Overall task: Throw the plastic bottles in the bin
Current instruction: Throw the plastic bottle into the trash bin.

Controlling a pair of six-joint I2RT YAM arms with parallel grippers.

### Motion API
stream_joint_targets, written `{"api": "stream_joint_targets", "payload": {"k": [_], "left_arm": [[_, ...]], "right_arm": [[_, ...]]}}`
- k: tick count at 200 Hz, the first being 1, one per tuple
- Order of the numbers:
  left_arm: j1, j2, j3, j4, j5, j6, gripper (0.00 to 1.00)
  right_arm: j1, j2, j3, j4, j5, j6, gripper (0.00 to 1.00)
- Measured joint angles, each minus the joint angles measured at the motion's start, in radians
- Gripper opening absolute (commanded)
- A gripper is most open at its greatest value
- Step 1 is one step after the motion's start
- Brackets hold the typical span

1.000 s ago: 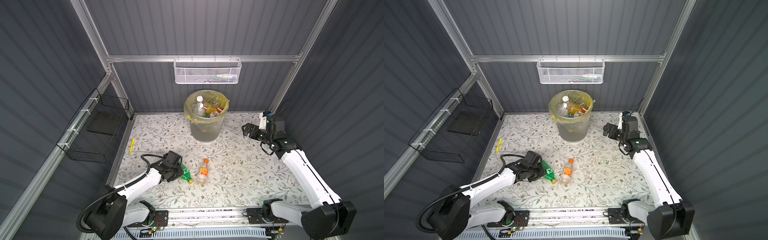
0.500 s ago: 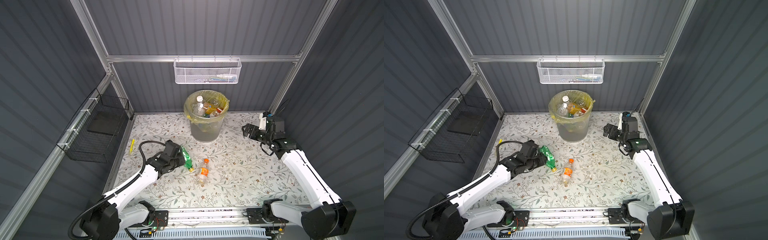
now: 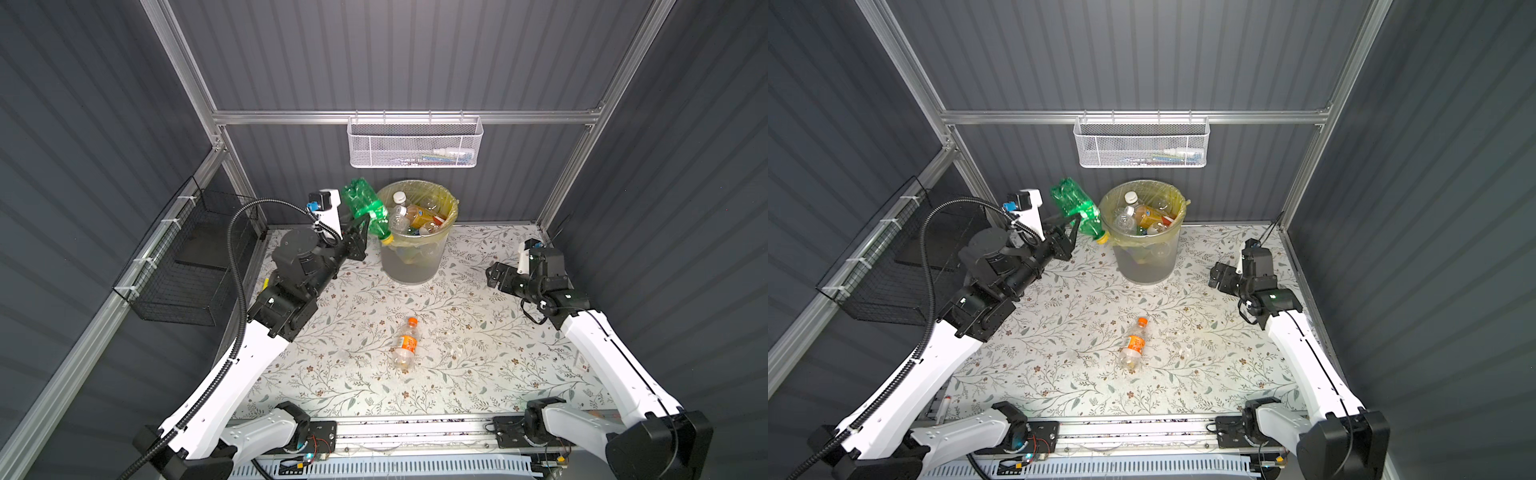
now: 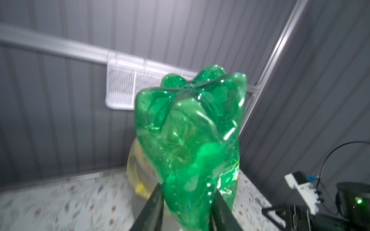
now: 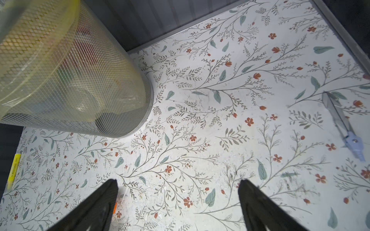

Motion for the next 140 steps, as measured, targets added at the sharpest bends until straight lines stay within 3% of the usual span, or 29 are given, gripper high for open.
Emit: {"api": "stream_joint_targets", "payload": {"k": [24,42,53,61,76,89,101,140], "left_arm": [[0.000,0.172,0.202,0.121,0.066,0.061,0.45],[0.000,0.377,0.456,0.103,0.080,0.069,0.68],[0.000,0.544,0.686,0.017,0.074,0.058,0.83],[0.002,0.655,0.834,-0.043,0.070,0.049,0.98],[0.006,0.801,0.994,-0.164,0.074,0.039,1.00],[0.011,0.842,0.995,-0.243,0.073,0.031,1.00],[0.016,0.828,0.912,-0.268,0.063,0.029,1.00],[0.044,0.595,0.626,-0.296,-0.016,0.044,1.00]], "right_arm": [[0.000,-0.027,0.000,0.007,0.005,0.007,0.95],[0.000,-0.034,0.000,0.014,0.005,0.014,0.95],[0.000,-0.034,0.000,0.015,0.002,0.017,0.95],[0.000,-0.035,0.000,0.014,0.001,0.019,0.95],[0.000,-0.044,0.000,0.008,0.001,0.022,0.95],[0.000,-0.061,0.000,-0.005,0.002,0.021,0.95],[0.000,-0.079,0.000,-0.016,0.002,0.021,0.95],[0.001,-0.087,-0.012,-0.029,-0.012,0.022,0.95]]}}
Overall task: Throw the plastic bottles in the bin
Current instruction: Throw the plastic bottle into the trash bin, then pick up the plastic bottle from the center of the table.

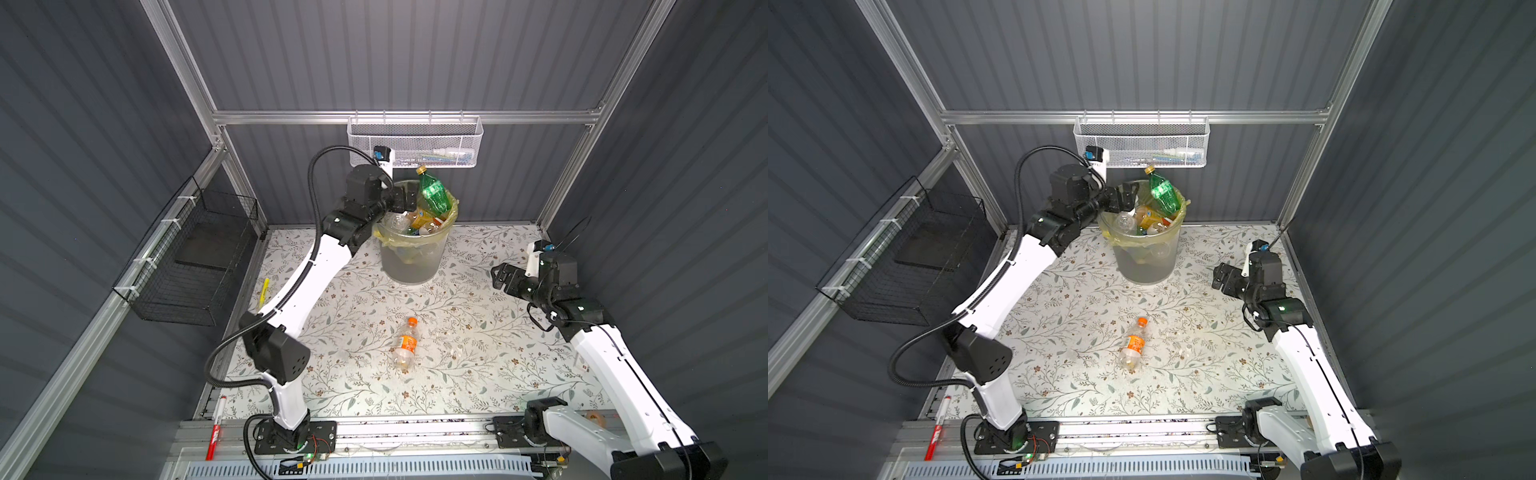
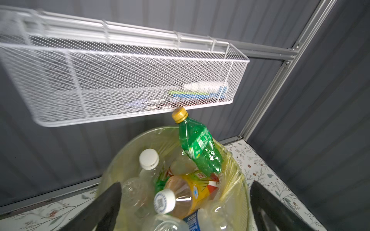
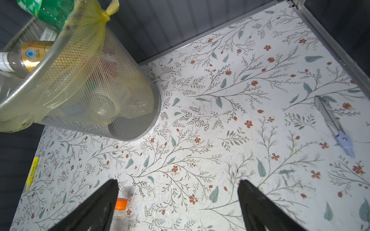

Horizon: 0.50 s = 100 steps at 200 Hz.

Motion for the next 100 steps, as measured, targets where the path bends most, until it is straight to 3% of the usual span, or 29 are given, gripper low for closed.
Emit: {"api": "stream_joint_targets", "payload": {"k": [35,54,79,100], "left_arm": [[0.062,-0.311,-0.218,0.049,-0.089,0.011,1.00],[0.147,-0.439,-0.387,0.072,-0.111,-0.017,1.00],[0.277,-0.533,-0.651,0.084,-0.121,-0.089,1.00],[0.348,-0.528,-0.843,0.059,-0.120,-0.147,1.00]], "right_arm": [[0.031,0.084,-0.003,-0.020,-0.011,-0.001,0.95],[0.071,0.130,-0.002,-0.037,-0.006,-0.003,0.95],[0.169,0.180,0.005,-0.068,0.029,0.004,0.97],[0.299,0.227,0.008,-0.079,0.056,0.042,0.98]]}}
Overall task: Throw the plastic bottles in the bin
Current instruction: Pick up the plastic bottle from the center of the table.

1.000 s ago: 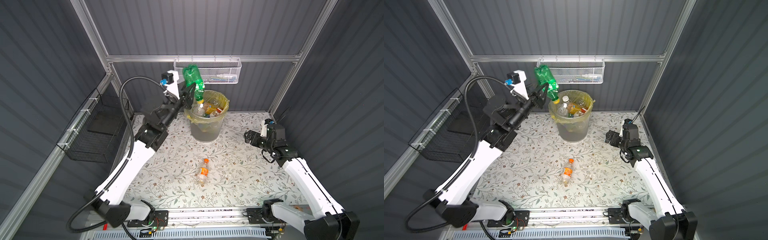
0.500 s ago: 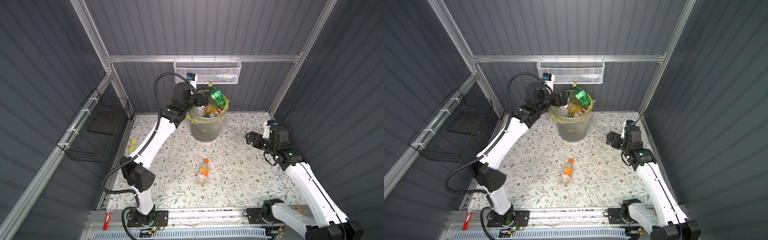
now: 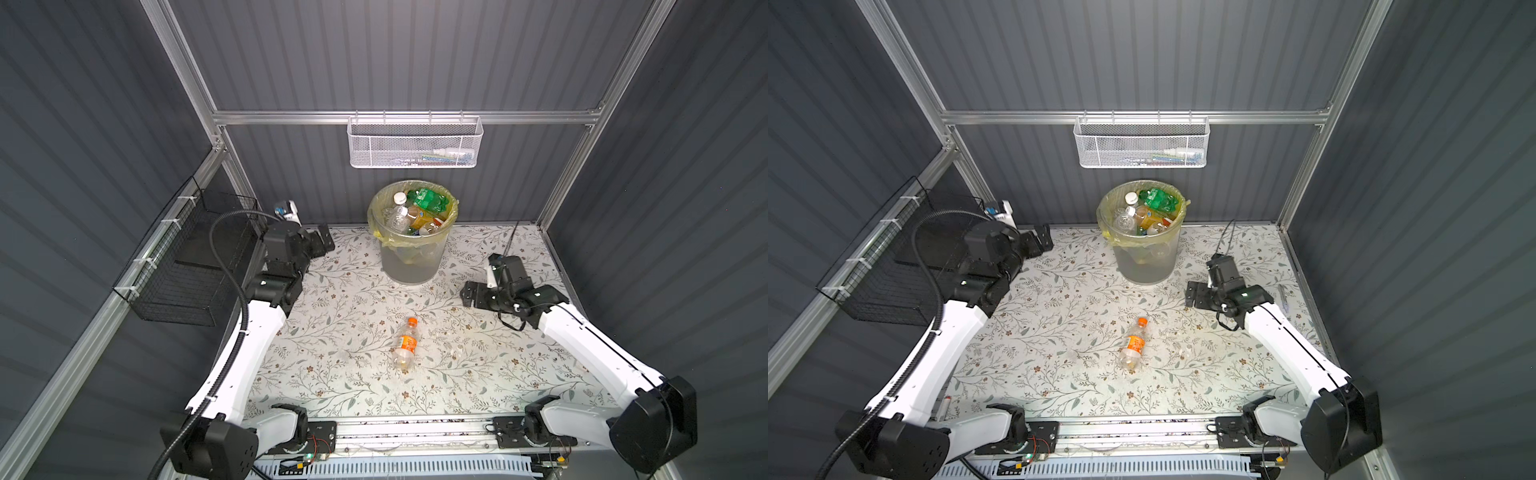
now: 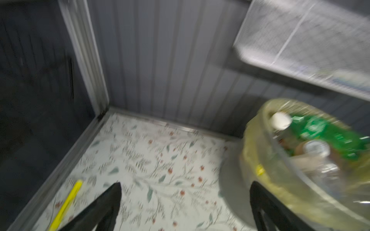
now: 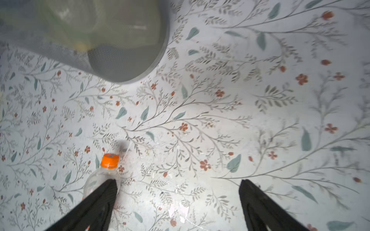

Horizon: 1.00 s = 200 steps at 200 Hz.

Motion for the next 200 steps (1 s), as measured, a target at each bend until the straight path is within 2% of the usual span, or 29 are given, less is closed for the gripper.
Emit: {"api": "stream_joint_targets", "payload": {"k": [20,38,70,119,146,163,184,200], "left_arm": [[0.035,-0.003,-0.118,-0.023,0.004,-0.048,1.00],[0.057,-0.014,-0.158,-0.018,0.015,-0.084,1.00],[0.084,-0.034,-0.188,0.018,0.037,-0.125,1.00],[0.100,-0.034,-0.206,0.034,0.064,-0.146,1.00],[0.106,-0.036,-0.219,0.044,0.076,-0.154,1.00],[0.106,-0.036,-0.226,0.047,0.081,-0.158,1.00],[0.107,-0.036,-0.232,0.051,0.088,-0.160,1.00],[0.111,-0.036,-0.234,0.055,0.097,-0.161,1.00]], "right_arm": [[0.137,0.063,0.006,-0.003,0.021,0.060,0.99],[0.248,0.147,0.033,-0.003,0.023,0.114,0.99],[0.365,0.286,0.109,-0.003,0.017,0.183,0.99],[0.437,0.439,0.209,0.005,-0.026,0.248,0.99],[0.460,0.512,0.224,0.009,-0.055,0.260,0.94],[0.468,0.544,0.224,0.003,-0.058,0.263,0.87],[0.470,0.558,0.224,-0.009,-0.055,0.260,0.73],[0.470,0.557,0.224,-0.010,-0.048,0.263,0.69]]}}
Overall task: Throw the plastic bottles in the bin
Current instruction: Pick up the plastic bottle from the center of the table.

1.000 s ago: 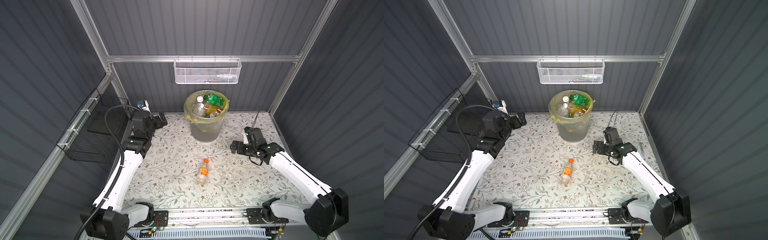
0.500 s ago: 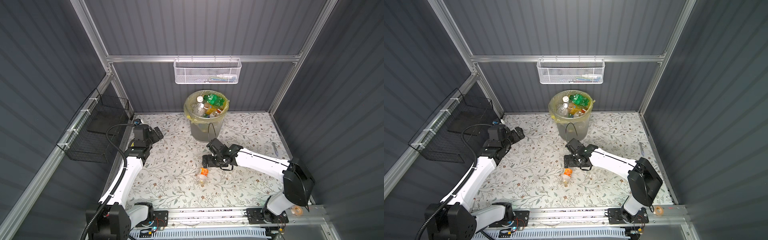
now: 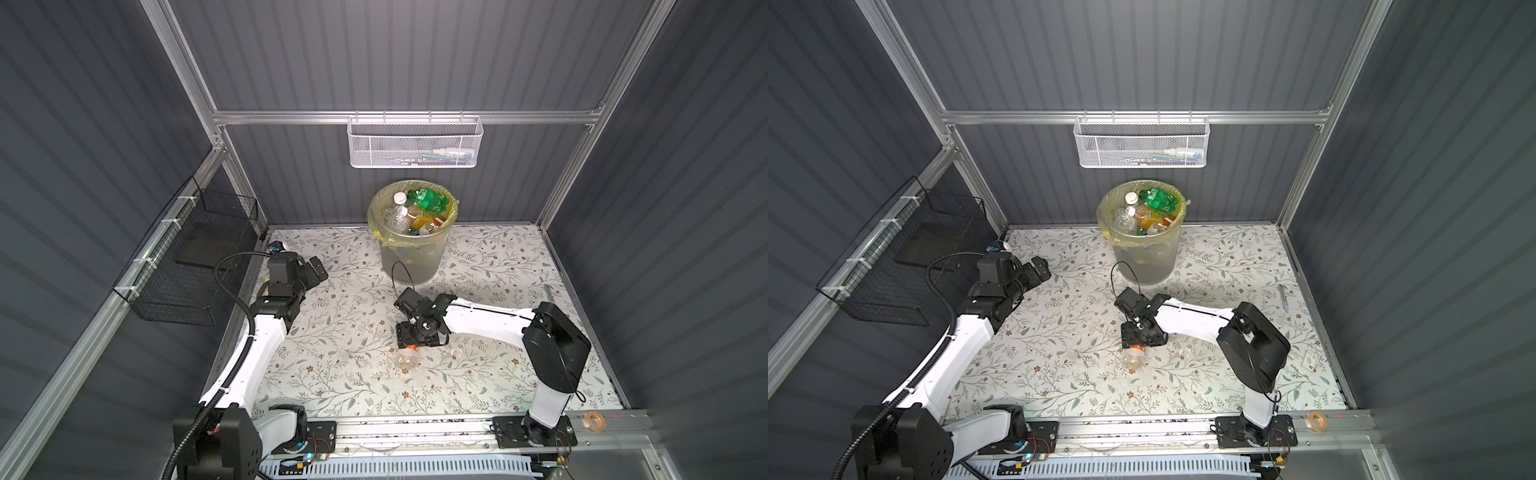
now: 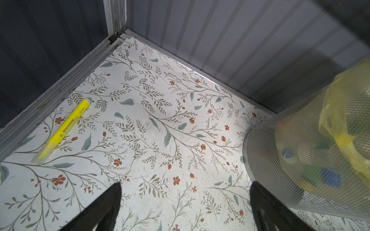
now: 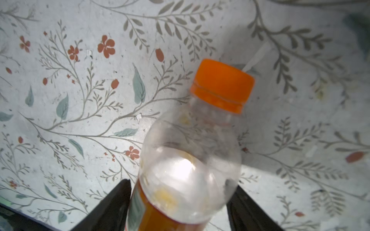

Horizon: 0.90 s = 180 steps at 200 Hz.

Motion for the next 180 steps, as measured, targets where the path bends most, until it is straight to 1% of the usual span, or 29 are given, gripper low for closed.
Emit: {"api": "stream_joint_targets", "payload": {"k": [37,68,111,130,143,160,180], "left_arm": [[0.001,0.010,0.000,0.010,0.021,0.000,1.00],[0.001,0.020,0.000,0.011,0.039,0.000,1.00],[0.001,0.027,0.000,0.015,0.077,0.013,1.00],[0.001,0.026,0.000,0.015,0.098,0.031,1.00],[0.001,0.024,0.000,0.018,0.122,0.045,1.00],[0.001,0.022,0.000,0.031,0.152,0.057,1.00],[0.001,0.017,-0.005,0.055,0.182,0.061,1.00]], "right_arm": [[-0.003,-0.014,-0.011,0.008,0.005,0.006,0.60],[-0.032,-0.112,-0.069,0.016,0.001,0.008,0.54],[-0.123,-0.309,-0.086,0.017,0.030,-0.025,0.53],[-0.169,-0.418,-0.091,0.021,0.065,-0.058,0.52],[-0.197,-0.503,-0.093,0.032,0.098,-0.089,0.55],[-0.229,-0.632,-0.095,0.069,0.164,-0.163,0.58],[-0.239,-0.773,-0.099,0.149,0.267,-0.298,0.60]]}}
